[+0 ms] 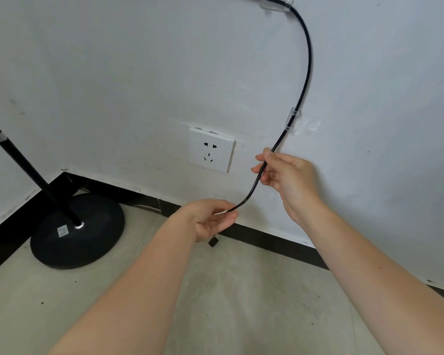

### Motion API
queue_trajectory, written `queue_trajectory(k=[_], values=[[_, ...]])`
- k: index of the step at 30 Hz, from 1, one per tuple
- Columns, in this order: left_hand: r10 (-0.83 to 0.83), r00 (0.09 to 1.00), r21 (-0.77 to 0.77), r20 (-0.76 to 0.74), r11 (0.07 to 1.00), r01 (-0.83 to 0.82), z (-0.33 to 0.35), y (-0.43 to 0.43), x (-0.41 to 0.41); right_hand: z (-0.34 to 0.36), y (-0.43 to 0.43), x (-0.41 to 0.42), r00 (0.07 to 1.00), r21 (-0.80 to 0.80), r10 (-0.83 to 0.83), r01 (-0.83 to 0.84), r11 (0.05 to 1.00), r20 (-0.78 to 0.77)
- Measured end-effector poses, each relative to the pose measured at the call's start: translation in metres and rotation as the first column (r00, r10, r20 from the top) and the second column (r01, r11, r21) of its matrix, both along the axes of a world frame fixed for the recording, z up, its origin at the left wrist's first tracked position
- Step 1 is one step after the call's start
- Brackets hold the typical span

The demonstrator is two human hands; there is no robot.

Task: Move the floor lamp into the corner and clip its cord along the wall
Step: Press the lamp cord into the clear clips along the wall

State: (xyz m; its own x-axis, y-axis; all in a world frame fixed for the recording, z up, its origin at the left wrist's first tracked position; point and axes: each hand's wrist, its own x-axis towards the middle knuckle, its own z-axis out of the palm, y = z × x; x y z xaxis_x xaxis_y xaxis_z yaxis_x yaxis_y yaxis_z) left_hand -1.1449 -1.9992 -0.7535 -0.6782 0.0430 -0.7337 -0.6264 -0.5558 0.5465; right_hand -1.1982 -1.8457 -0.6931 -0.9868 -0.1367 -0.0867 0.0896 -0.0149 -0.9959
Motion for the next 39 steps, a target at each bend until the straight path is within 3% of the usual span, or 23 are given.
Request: queue_trajectory(k=[4,7,10,13,19,25,28,31,36,39], values=[[0.112,0.993,0.091,0.048,0.989,-0.116,0.002,-0.011,0.002,-0.006,-0.001,0.003,0.984,0.148,-0.079,0.103,0.984,-0.160],[0.188,0.982,0.084,0.025,0.978,-0.189,0.004,-0.014,0.002,-0.011,-0.006,0.009,0.973,0.227,-0.027,0.080,0.971,-0.228],[0.209,0.978,0.071,-0.028,0.976,-0.206,0.004,-0.009,0.003,-0.022,-0.010,0.014,0.985,0.370,0.055,0.009,0.929,-0.162],[0.204,0.977,0.057,-0.060,0.978,-0.201,-0.001,-0.005,0.002,-0.033,-0.009,0.017,0.992,0.400,0.122,-0.095,0.912,-0.043],[0.315,0.949,0.163,-0.004,0.937,-0.310,-0.010,-0.007,-0.003,-0.042,0.002,0.005,0.986,0.500,0.149,-0.095,0.861,-0.069],[0.428,0.901,0.146,0.074,0.889,-0.434,-0.033,-0.018,-0.002,-0.045,0.011,-0.003,0.990,0.488,0.129,-0.082,0.869,-0.063],[0.458,0.886,0.141,0.066,0.875,-0.463,-0.042,-0.020,-0.001,-0.050,0.010,-0.001,0.997,0.370,0.052,-0.029,0.928,-0.052],[0.460,0.887,0.120,0.032,0.880,-0.460,-0.050,-0.020,-0.005,-0.060,0.003,0.004,0.996,0.194,-0.027,0.011,0.981,0.081],[0.428,0.899,-0.003,-0.093,0.903,-0.430,-0.062,-0.013,-0.014,-0.089,-0.014,0.009,0.950,0.110,-0.044,0.010,0.994,0.308],[0.404,0.899,-0.074,-0.167,0.904,-0.421,-0.066,-0.007,-0.019,-0.102,-0.025,0.009,0.939,0.087,-0.043,0.014,0.996,0.340]])
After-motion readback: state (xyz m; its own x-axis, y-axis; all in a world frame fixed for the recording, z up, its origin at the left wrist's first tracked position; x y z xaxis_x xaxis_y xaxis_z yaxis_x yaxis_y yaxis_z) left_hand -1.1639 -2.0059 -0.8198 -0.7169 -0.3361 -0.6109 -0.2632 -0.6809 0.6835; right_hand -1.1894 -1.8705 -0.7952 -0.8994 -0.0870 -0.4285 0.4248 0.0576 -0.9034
